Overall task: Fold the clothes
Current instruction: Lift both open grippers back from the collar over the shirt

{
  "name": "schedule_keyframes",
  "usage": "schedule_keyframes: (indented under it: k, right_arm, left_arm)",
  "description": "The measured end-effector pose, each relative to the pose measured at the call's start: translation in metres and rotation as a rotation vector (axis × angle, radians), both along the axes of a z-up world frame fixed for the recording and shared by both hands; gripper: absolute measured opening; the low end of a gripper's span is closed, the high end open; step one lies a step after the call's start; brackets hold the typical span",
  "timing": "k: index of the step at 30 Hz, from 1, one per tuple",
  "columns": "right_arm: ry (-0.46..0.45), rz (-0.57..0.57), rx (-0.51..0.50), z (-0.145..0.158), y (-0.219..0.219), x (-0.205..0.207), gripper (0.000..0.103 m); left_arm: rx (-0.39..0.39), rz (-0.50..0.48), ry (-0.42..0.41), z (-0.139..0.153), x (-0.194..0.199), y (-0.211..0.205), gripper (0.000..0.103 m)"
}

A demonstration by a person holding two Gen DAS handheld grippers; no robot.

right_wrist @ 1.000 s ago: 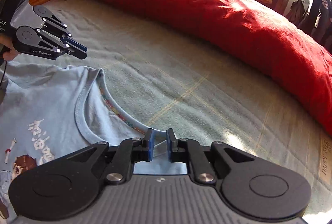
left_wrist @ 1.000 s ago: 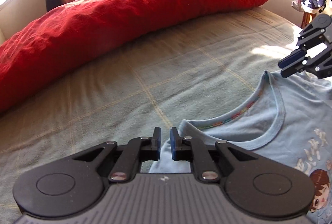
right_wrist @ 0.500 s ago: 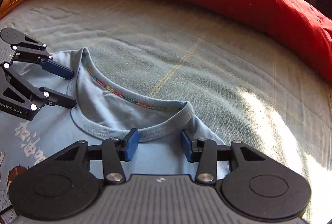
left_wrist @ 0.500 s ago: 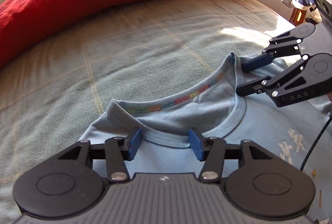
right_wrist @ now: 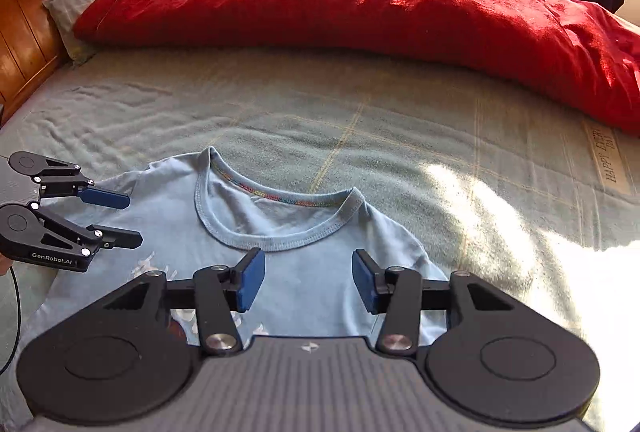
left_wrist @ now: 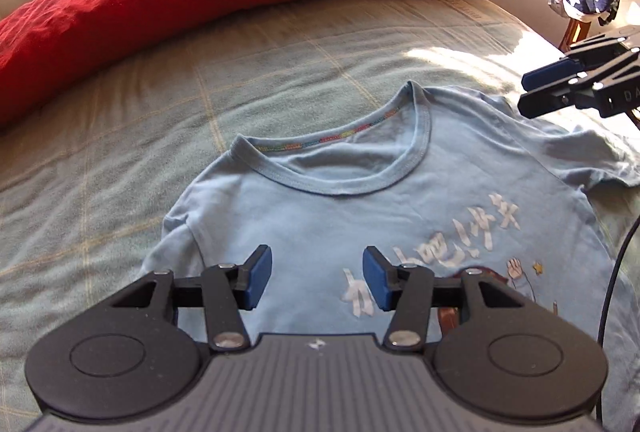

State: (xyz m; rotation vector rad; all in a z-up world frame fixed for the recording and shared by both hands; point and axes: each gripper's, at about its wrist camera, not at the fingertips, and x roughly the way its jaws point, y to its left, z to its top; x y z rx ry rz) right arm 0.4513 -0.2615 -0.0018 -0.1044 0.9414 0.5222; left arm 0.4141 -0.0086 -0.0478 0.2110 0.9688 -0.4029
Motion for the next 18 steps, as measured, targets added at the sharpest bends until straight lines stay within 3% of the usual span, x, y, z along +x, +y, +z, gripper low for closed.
schedule_keyframes:
  k: [5, 8, 12, 18]
  right_arm:
    - [0.046, -0.063, -0.017, -0.035, -0.011, -0.02, 0.053]
    - [0.04, -0.136, -0.035, -0.061, -0.022, -0.018, 0.053]
    - [0.032, -0.205, 0.0, -0.082, -0.039, -0.002, 0.053]
    - [0.014, -0.256, 0.013, -0.085, -0.049, 0.038, 0.057]
  left_arm:
    - [0.005, -0.04, 0.025, -0.02, -0.047, -0.006, 0.052]
    - [0.027, -0.049, -0.015, -0.028, -0.059, -0.008, 0.053]
    - [-0.001, -0.025, -0.015, -0.029, -0.047, -0.002, 0.055]
    - [-0.049, 0.043, -0.016, -0.035, -0.008, 0.005, 0.059]
